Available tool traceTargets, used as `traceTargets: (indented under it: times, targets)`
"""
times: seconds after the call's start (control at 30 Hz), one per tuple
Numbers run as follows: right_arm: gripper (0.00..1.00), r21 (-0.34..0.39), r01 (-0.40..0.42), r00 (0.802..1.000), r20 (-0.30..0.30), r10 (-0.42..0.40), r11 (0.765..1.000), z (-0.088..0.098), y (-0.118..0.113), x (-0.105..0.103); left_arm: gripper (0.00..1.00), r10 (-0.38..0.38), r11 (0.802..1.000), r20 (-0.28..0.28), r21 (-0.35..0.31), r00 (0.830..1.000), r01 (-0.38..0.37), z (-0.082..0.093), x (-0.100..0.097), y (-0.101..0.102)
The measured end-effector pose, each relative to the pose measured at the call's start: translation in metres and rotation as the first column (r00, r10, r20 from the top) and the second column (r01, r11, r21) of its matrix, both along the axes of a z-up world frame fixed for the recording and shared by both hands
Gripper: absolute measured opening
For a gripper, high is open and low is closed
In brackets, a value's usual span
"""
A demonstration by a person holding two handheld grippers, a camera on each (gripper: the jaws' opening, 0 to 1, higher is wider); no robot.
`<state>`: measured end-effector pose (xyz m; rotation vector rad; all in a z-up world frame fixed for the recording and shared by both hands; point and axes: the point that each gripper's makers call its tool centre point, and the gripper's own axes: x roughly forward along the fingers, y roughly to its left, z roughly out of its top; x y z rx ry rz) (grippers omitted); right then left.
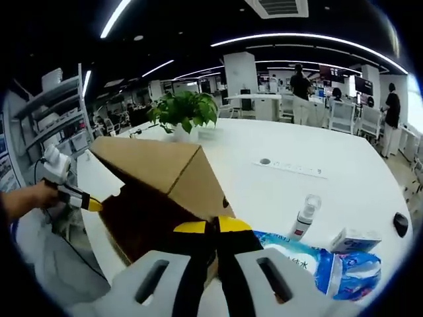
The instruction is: Operate the shoe box by opening the lid, removing the specified soft item, and placing it in the target area until the item is outside and the box remains undamaged.
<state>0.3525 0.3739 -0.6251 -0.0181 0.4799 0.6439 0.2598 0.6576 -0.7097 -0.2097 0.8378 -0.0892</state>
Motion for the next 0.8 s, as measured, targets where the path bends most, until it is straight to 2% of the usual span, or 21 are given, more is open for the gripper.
traceTargets:
  times: [0.23, 0.37, 0.53, 0.67, 0.8]
  targets:
    - [0.03, 0.001, -0.005, 1.000, 0.009, 0.005, 1.000, -0.004, 0.000, -0.005, 0.07, -0.034, 0.999, 0.018, 0.022, 0.999, 0.033, 0.002, 0.000, -0.002]
    - [0.04, -0.007, -0.018, 0.999, 0.035, 0.018, 1.000, -0.005, 0.000, -0.008, 0.16, -0.045, 0.999, 0.048, 0.027, 0.998, 0.044, 0.010, -0.002, -0.003]
    - [0.05, -0.020, -0.034, 0.996, 0.078, 0.036, 0.999, -0.002, 0.001, -0.010, 0.22, -0.054, 0.997, 0.138, 0.057, 0.989, 0.047, 0.035, 0.005, 0.005]
    - [0.05, -0.042, -0.056, 0.989, 0.134, 0.061, 0.998, 0.005, 0.002, -0.012, 0.28, -0.086, 0.993, 0.231, 0.093, 0.969, 0.066, 0.064, 0.015, 0.008]
    - [0.07, -0.071, -0.076, 0.979, 0.184, 0.088, 0.995, 0.011, 0.004, -0.014, 0.29, -0.119, 0.990, 0.289, 0.109, 0.950, 0.091, 0.087, 0.021, 0.005]
